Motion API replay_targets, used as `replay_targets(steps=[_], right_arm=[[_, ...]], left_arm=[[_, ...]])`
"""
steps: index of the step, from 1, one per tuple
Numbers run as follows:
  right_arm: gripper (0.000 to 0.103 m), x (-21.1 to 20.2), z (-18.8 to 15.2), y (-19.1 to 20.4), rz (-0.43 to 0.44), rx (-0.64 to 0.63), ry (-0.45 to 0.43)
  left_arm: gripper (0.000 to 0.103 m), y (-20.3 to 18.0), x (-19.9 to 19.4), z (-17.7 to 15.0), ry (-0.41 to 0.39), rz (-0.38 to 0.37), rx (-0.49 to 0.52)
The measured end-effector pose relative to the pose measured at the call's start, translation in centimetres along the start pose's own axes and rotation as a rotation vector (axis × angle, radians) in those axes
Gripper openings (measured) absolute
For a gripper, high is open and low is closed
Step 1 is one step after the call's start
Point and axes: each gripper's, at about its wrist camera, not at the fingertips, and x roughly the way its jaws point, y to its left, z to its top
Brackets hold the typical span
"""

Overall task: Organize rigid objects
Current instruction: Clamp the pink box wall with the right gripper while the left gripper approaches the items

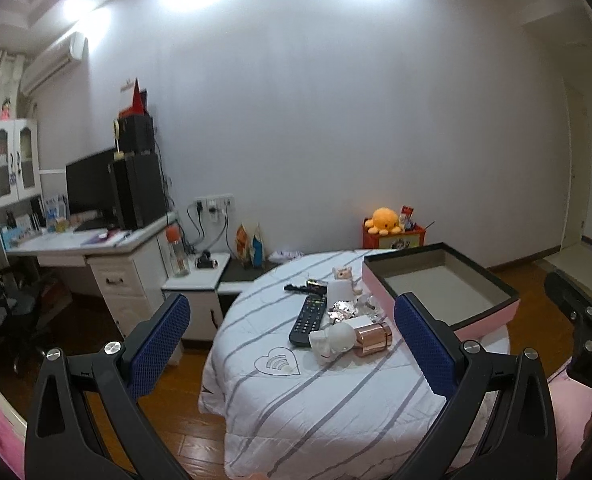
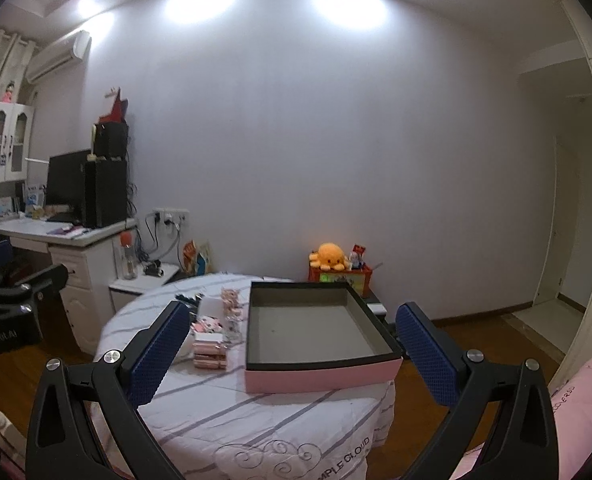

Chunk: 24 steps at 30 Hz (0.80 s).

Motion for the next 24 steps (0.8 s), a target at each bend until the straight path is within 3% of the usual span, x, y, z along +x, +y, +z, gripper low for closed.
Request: replay_targets(steps=[14,22,24], right_arm=[[0.103,10.7,-0.3,-4.7,-0.062,-0.06,0.172],[0.103,18.7,-1.6,-10.1,-0.126,-0.08,0.351],[0.098,20.9,-2.3,-11.3,-0.123,-0.079,0.393]], left_arm=[[0.103,-2.0,11.0,-0.9,0.199,-0.014,0.013],[0.103,-4.2,16.1,-1.5,0.295,-0.029,0.027],[0.103,-4.6,17.0,-1.7,0.311,-0.029,0.029]])
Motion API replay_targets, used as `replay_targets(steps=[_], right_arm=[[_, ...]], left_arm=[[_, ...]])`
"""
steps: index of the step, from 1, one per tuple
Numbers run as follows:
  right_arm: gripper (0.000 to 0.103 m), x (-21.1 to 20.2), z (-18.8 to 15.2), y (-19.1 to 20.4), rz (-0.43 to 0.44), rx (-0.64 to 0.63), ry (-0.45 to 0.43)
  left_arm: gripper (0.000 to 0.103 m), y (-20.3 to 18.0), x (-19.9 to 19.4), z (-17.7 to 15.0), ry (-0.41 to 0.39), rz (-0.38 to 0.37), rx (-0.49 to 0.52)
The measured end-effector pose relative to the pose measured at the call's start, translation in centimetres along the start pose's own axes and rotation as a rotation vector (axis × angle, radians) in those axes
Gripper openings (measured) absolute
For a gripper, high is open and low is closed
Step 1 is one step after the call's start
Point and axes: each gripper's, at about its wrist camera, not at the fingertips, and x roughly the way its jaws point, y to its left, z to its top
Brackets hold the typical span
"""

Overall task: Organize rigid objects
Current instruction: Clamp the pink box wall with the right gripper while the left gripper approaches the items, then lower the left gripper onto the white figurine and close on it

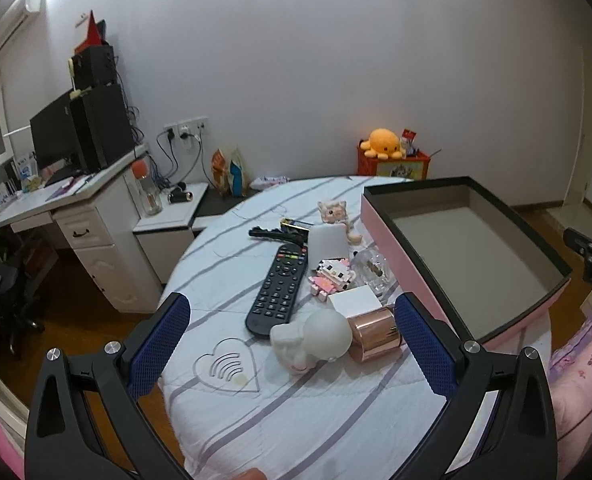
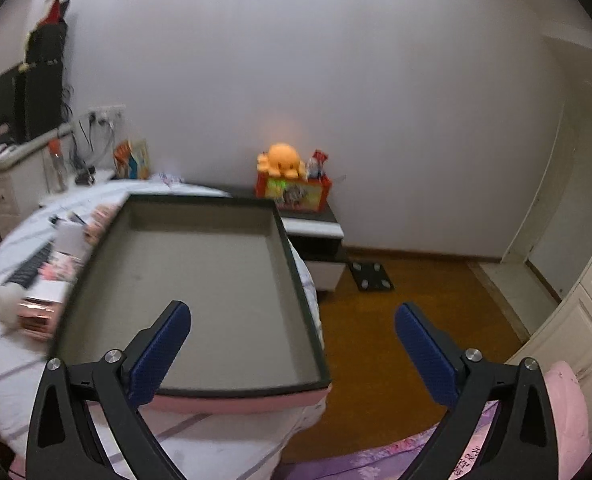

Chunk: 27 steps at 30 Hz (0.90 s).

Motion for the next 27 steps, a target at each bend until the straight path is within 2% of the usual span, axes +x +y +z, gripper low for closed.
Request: replay_targets(steps=[3,4,5,7,12,16,21,23,27], right_arm=[[0.094,3.8,-0.2,-1.3,0.019,0.012,0.101],[0.085,4.7,-0.3,-1.5,0.022,0.008,0.116],[0.072,5.6,-0.5,-1.7,0.027,0.006,0.135],[0.058,7.7,-0.8,-2.0,0.062,0.025,0.201],[0.055,10.4,-1.9,-2.4,0.131,0.027,0.294],[0.03,12.0,-2.4,-2.6,0.2,0.029,0.348],[0.024,12.7,-2.7,-1.8,0.211,-0.035,0.396],[0.016,12.2,-2.6,-1.1,0.225,-0.067,0.41],[0.014,10.8,-3.1,0.6,0.251,-0.136,0.421]], left_arm=[[0.103,-0.7,1.6,0.1,0.035,-0.003,0.016],[0.103,-0.9,2.2,0.1,0.047,-0.005,0.021],[0.103,-1.0,2.5,0.0,0.054,-0.006,0.022],[0.103,-1.4,3.4,0.0,0.073,-0.006,0.03],[0.103,-2.2,5.4,0.2,0.105,-0.004,0.042],[0.103,-2.2,6.5,0.2,0.132,-0.006,0.049],[0.103,-1.2,6.4,-0.4,0.152,-0.023,0.06],[0.103,-0.5,6.3,-1.0,0.176,-0.022,0.062],[0.103,0.5,6.1,-2.2,0.201,-0.031,0.069]])
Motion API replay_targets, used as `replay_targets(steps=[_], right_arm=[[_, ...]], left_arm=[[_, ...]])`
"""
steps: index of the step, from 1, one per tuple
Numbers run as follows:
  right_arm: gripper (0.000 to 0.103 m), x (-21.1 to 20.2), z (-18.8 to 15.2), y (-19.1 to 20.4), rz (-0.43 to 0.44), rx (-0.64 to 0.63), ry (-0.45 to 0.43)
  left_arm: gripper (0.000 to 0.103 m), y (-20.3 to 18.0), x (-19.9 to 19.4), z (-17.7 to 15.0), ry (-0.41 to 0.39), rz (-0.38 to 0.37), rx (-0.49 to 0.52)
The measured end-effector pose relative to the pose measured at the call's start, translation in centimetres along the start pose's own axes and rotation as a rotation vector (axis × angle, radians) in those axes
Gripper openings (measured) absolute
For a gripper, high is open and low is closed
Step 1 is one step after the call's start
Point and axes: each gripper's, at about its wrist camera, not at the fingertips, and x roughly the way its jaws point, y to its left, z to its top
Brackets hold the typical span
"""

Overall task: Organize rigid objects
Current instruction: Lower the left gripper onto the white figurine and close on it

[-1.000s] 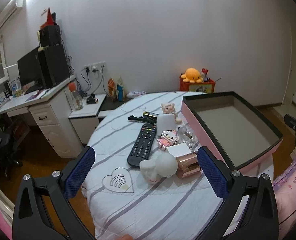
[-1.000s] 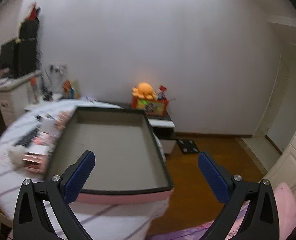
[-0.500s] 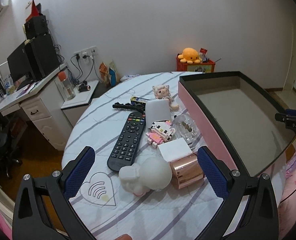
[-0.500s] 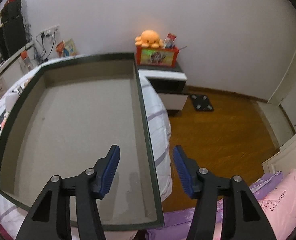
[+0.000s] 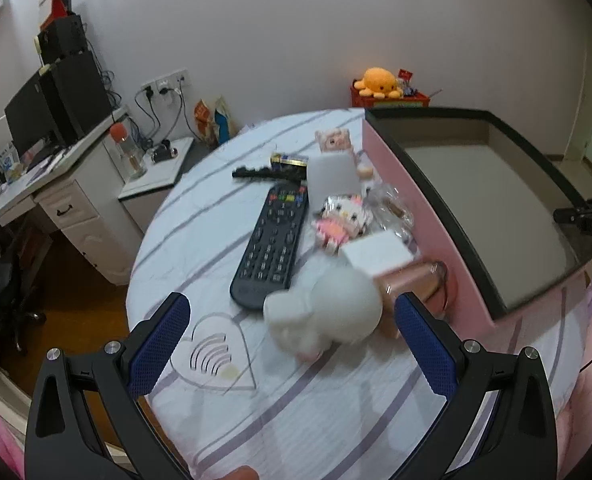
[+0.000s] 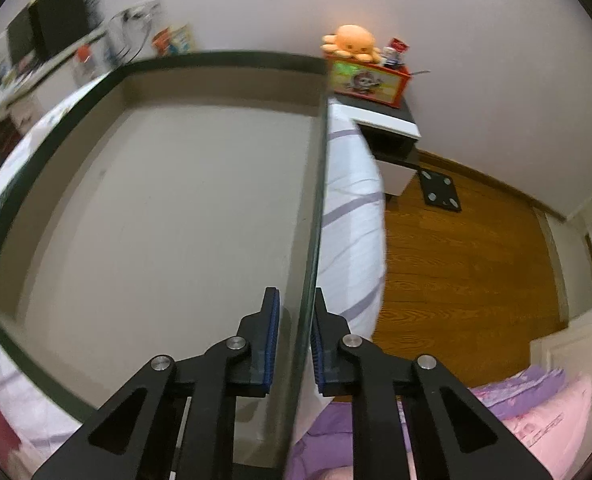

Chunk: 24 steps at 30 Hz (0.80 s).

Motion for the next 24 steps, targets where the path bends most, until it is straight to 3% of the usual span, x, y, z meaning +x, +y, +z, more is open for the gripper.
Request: replay_targets(steps=[7,15,24], right_arm=[[0.014,-0.4,-0.9,1.1,-0.007,-0.028,0.002],[0.014,0.8,1.0,-0.3,0.021,0.018,0.005],[0.017,1.2,1.8,-0.2,0.023,0.025,0.01]], left_arm=[[0.103,0.2,-0.1,-0.9,0.028,-0.058,0.009],[0.103,1.9,1.1,-0.3,0.047,-0.035,-0.021],[0.103,2.2,3.1,0.4,0.078,-0.169,-0.062]])
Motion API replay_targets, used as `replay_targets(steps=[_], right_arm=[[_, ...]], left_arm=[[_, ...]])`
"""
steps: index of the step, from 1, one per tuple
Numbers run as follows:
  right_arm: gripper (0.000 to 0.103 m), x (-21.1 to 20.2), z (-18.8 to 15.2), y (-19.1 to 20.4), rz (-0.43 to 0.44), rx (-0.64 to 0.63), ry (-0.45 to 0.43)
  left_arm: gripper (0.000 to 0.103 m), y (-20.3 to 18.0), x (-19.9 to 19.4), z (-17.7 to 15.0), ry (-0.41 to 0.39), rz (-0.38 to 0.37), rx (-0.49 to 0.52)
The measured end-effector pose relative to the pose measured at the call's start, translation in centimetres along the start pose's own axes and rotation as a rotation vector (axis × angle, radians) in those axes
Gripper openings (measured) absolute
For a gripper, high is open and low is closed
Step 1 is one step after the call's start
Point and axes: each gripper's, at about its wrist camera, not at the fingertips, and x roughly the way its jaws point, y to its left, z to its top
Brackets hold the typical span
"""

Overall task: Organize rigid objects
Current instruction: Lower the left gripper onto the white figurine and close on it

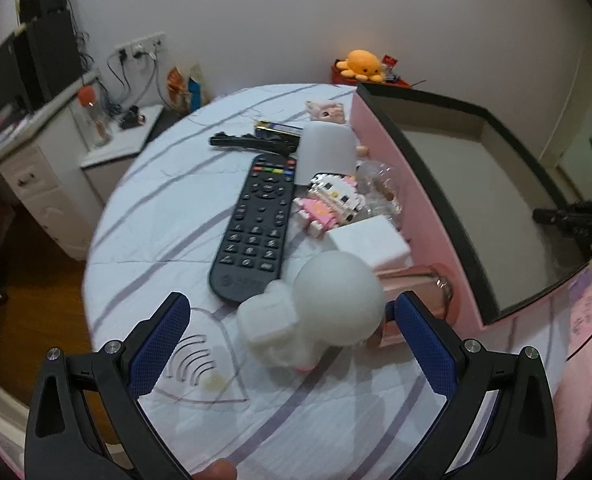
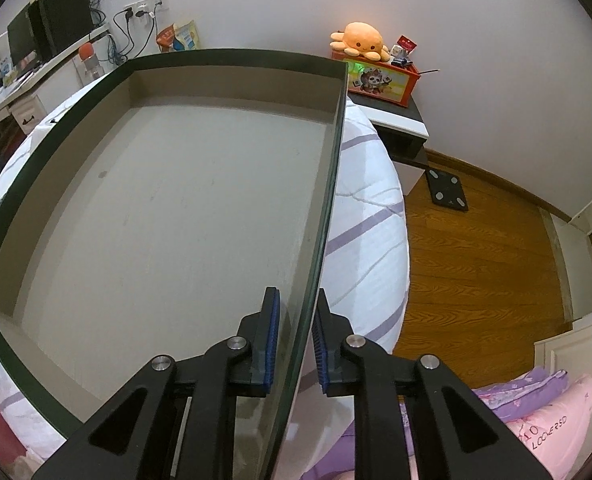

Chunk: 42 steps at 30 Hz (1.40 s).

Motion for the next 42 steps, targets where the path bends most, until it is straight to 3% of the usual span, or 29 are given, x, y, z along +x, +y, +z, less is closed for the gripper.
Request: replay_targets(steps=[10,12,16,19,22,23,24,26,29,38,42], right_arm=[[0.018,0.0,0.1,-0.1,0.004,0.006,0.01],[0.018,0.1,0.1,-0.1,0.002,0.009,0.01],[0.018,0.1,0.1,-0.1,0.004,0.015,0.011],[0.018,0.1,0.1,0.0,0.001,0.019,0.011],[0.018,0.1,0.2,0.1,0.001,0.026,0.011],[0.018,0.1,0.2,0.1,0.001,0.028,0.012],[0.018,0.1,0.3,0.1,0.0,0.029,0.013],[0.018,0.1,0.3,0.2,-0.002,0.029,0.015],[0.018,0.2,0.4,0.2,-0.005,0.029,0.019],[0.02,0.2,0.4,0.2,-0.002,0.035,0.014],[0.02,0.2,0.3,0.0,0.004,0.033,0.009]], left_arm=[[0.103,2.3,-0.2,-0.2,0.001,-0.008,-0.018],[0.103,2.7,-0.3,-0.6,0.006,0.019,-0.012],[0.102,3.9,0.3,-1.7,0.043,0.147,0.008],[0.102,5.2,1.0,-2.2,0.074,0.084,-0.055],[0.102,5.6,1.3,-1.9,0.053,0.054,-0.075],[0.098,5.6,1.4,-1.8,0.044,0.048,-0.076],[0.086,5.6,1.6,-1.7,0.041,0.039,-0.076],[0.072,5.5,2.1,-1.7,0.057,0.048,-0.065],[0.058,5.4,1.8,-1.9,0.047,0.037,-0.047],[0.057,5.5,-0.2,-2.0,0.039,-0.021,-0.051],[0.055,4.2,-1.8,-1.1,-0.009,-0.043,-0.028]])
